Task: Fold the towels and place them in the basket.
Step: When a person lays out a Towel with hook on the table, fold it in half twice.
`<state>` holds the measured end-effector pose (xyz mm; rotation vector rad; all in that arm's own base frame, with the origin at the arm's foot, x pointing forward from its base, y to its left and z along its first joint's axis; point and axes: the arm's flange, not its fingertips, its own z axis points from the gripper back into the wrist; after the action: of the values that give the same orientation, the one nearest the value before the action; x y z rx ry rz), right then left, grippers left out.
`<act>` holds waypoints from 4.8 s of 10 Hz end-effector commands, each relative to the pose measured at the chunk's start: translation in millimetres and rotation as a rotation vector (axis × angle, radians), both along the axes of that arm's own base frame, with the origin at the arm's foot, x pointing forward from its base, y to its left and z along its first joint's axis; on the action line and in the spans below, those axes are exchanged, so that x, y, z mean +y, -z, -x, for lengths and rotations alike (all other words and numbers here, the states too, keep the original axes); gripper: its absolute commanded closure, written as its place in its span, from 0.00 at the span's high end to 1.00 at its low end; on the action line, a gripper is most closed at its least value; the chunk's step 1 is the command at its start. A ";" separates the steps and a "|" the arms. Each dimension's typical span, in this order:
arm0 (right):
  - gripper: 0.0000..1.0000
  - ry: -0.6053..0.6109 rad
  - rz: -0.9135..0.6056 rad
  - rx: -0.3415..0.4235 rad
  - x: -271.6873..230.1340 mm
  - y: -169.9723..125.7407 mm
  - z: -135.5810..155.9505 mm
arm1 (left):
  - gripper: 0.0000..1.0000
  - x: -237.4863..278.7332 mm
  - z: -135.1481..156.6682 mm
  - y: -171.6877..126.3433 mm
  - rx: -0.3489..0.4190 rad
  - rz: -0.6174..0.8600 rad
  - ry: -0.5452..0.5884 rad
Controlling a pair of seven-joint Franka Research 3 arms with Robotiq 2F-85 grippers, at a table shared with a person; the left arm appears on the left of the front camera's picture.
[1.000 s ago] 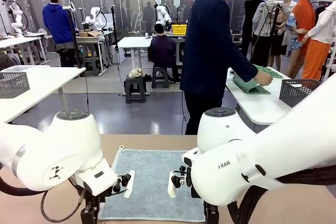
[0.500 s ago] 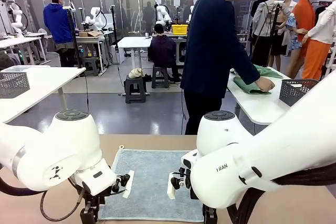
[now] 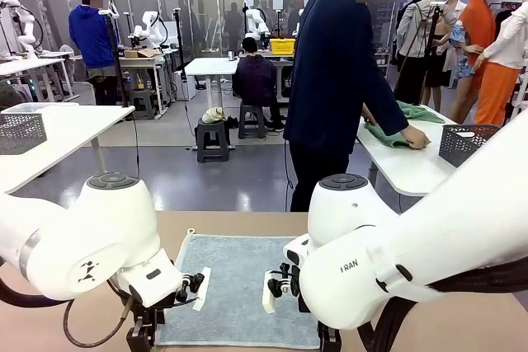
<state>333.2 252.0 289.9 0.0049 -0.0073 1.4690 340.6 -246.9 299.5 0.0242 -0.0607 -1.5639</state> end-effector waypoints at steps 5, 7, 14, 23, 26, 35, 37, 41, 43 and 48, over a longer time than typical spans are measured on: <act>0.10 0.010 0.018 -0.016 -1.9 9.9 2.6 | 0.18 7.1 6.3 8.7 -0.010 0.003 0.024; 0.00 0.011 0.019 -0.012 -2.3 9.7 2.5 | 0.00 6.9 5.4 10.3 -0.004 0.002 0.024; 0.00 -0.020 0.025 0.012 2.6 1.9 5.3 | 0.00 5.9 3.1 -4.9 -0.012 -0.001 0.037; 0.07 -0.056 -0.008 -0.055 9.7 -67.4 0.8 | 0.05 6.9 -8.1 -70.1 -0.067 0.029 -0.012; 0.07 -0.070 0.009 -0.088 17.9 -101.9 3.6 | 0.05 5.4 -5.5 -99.2 -0.104 0.027 -0.011; 0.07 -0.060 -0.006 -0.087 21.1 -108.8 4.5 | 0.05 4.4 -5.3 -104.2 -0.113 0.047 -0.014; 0.07 -0.074 -0.010 -0.092 18.7 -114.8 -21.2 | 0.05 5.9 -32.7 -116.0 -0.134 0.034 -0.014; 0.07 -0.100 -0.040 -0.071 12.6 -122.4 -70.3 | 0.05 0.1 -89.8 -126.2 -0.097 -0.001 -0.005; 0.07 -0.107 -0.035 -0.079 11.6 -120.2 -96.1 | 0.05 -3.6 -113.7 -123.2 -0.089 -0.011 -0.016; 0.07 -0.101 -0.007 -0.102 4.5 -103.2 -158.0 | 0.05 1.7 -169.9 -105.6 -0.100 -0.022 -0.082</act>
<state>480.8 256.9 391.0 -0.0438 -0.0859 1.5413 500.7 -241.9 402.6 0.0859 -0.1300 -1.4852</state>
